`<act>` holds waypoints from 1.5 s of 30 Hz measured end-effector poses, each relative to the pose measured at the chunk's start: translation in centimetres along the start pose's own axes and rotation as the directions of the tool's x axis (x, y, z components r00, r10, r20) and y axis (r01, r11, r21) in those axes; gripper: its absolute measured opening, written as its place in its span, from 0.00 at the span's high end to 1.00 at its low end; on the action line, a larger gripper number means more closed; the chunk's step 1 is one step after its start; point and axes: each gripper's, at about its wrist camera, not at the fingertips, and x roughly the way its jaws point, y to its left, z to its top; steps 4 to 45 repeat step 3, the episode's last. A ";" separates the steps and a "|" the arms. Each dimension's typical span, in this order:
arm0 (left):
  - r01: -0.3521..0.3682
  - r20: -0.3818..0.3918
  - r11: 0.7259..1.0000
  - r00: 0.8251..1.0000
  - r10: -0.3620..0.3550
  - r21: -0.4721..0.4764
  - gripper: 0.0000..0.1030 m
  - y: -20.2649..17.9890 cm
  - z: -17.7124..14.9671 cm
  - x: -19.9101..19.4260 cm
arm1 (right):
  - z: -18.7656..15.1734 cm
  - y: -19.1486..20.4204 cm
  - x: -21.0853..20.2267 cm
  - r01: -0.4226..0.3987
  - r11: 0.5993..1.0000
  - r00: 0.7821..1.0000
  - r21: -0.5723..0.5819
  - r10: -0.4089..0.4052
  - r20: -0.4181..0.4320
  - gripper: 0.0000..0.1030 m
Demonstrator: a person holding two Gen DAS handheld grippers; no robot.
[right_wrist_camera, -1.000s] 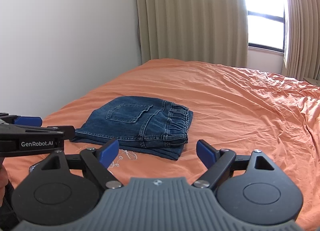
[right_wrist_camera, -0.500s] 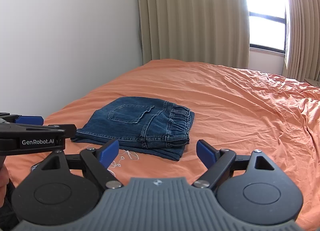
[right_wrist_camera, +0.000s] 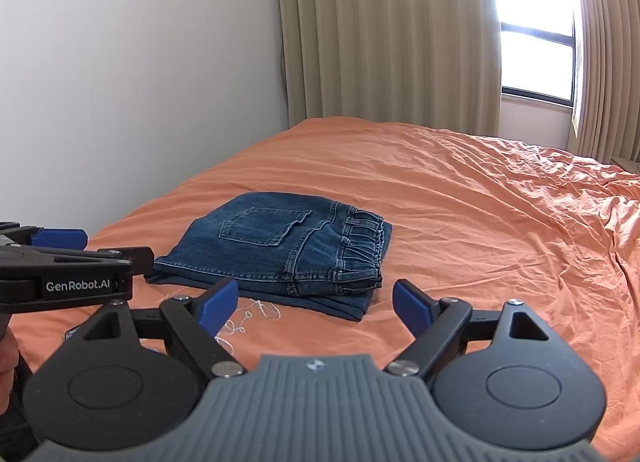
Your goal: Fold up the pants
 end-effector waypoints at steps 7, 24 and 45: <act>-0.003 0.001 1.000 1.000 0.003 0.000 0.11 0.1 0.0 -0.1 | 0.1 0.0 0.0 -0.002 1.000 1.000 0.000 0.002 -0.002 0.21; -0.003 0.001 1.000 1.000 0.003 0.000 0.11 0.1 0.0 -0.1 | 0.1 0.0 0.0 -0.002 1.000 1.000 0.000 0.002 -0.002 0.21; -0.003 0.001 1.000 1.000 0.003 0.000 0.11 0.1 0.0 -0.1 | 0.1 0.0 0.0 -0.002 1.000 1.000 0.000 0.002 -0.002 0.21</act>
